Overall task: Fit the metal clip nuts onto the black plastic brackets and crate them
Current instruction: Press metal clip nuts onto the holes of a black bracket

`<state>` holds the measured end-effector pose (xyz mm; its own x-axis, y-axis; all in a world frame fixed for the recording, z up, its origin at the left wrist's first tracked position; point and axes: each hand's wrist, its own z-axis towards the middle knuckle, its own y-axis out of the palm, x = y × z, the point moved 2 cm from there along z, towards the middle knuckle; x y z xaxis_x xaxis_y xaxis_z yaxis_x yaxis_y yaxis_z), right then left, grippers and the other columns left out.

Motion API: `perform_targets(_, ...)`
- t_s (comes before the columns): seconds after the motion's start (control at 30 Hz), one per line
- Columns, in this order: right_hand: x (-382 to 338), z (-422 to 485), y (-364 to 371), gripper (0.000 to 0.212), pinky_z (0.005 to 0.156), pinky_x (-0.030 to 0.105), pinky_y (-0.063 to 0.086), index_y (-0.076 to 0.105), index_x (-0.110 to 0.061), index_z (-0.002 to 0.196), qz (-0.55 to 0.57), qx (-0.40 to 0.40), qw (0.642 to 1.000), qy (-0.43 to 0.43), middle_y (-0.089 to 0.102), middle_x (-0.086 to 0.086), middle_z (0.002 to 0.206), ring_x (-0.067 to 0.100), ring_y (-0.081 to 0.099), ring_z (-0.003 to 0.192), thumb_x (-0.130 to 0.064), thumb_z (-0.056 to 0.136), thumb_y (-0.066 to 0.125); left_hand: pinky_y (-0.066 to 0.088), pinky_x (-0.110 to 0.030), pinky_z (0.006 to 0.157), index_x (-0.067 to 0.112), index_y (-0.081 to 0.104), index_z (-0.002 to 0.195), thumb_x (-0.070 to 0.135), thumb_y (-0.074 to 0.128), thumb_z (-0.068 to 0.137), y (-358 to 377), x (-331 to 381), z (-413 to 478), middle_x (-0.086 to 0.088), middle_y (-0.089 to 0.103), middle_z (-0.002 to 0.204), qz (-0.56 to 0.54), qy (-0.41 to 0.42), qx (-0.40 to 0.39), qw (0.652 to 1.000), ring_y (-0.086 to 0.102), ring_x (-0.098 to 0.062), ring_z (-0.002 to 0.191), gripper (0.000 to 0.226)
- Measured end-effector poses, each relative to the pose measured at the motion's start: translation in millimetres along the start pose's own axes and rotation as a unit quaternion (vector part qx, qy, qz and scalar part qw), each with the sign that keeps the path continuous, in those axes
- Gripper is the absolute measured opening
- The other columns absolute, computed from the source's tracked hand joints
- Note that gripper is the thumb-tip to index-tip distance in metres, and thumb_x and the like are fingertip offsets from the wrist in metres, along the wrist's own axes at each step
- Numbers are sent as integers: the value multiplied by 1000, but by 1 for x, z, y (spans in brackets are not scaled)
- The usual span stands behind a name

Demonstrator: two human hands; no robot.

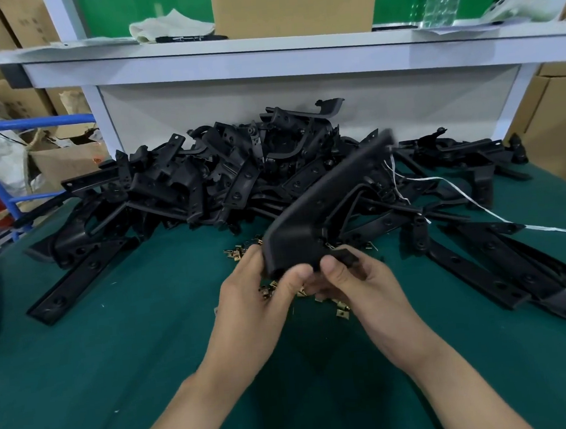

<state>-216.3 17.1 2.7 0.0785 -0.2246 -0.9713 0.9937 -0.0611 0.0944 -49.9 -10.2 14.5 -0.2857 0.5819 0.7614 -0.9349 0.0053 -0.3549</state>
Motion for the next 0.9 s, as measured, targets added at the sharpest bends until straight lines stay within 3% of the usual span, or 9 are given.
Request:
perform_targets(0.13, 1, -3, 6, 39, 72, 24, 54, 77, -25, 97, -8, 19, 1000, 19, 76, 7, 91, 18, 71, 83, -59, 80, 73, 47, -7, 65, 38, 71, 91, 56, 48, 100, 7, 5, -3, 17, 72, 79, -151, -85, -23, 985, 65, 4, 72, 31)
perform_targets(0.2, -1, -6, 8, 33, 71, 25, 53, 76, -22, 94, -6, 27, 999, 25, 76, 7, 89, 17, 71, 81, -53, 82, 71, 51, -14, 72, 32, 75, 90, 59, 40, 102, 10, 4, -7, 9, 76, 85, -200, -129, -59, 970, 69, -2, 78, 46)
perform_targets(0.37, -10, -30, 7, 39, 73, 32, 51, 76, -16, 94, -3, 54, 998, 23, 75, 12, 88, 22, 68, 79, -51, 88, 60, 47, -51, 103, 23, 77, 105, 68, 33, 96, 15, 10, -20, -3, 77, 100, -227, -220, -99, 943, 70, -21, 98, 63)
perform_targets(0.53, -21, -66, -1, 65, 87, 47, 52, 76, -10, 86, 33, 108, 993, 25, 74, 18, 90, 30, 67, 82, -67, 88, 46, 44, -59, 105, 20, 77, 100, 70, 38, 91, 26, 38, -41, -6, 76, 100, -241, -233, -95, 937, 68, -23, 94, 64)
perform_targets(0.67, -28, -102, -11, 70, 85, 34, 53, 77, -11, 87, 44, 166, 985, 14, 76, 13, 93, 25, 72, 88, -71, 91, 40, 44, -52, 107, 21, 76, 104, 77, 43, 85, 42, 65, -57, -5, 75, 108, -249, -237, -112, 932, 68, -24, 107, 68)
perform_targets(0.73, -33, -120, -20, 70, 76, 31, 53, 77, -13, 81, 54, 220, 974, 8, 76, 11, 86, 23, 71, 78, -72, 89, 39, 46, -49, 105, 19, 77, 98, 74, 41, 89, 54, 82, -62, -5, 76, 102, -245, -203, -143, 937, 70, -24, 103, 66)
perform_targets(0.83, -46, -146, -34, 61, 68, 35, 46, 75, -18, 71, 82, 295, 952, -14, 69, 8, 70, 20, 60, 62, -63, 92, 39, 52, -30, 89, 20, 77, 88, 62, 37, 99, 79, 107, -69, -5, 76, 87, -235, -145, -188, 943, 72, -20, 87, 59)
perform_targets(0.9, -56, -165, -48, 61, 63, 33, 45, 74, -12, 76, 99, 347, 932, -36, 65, 8, 67, 19, 55, 59, -61, 92, 40, 53, -19, 75, 21, 76, 82, 56, 35, 104, 100, 125, -74, -6, 74, 78, -247, -119, -223, 936, 71, -19, 75, 59)
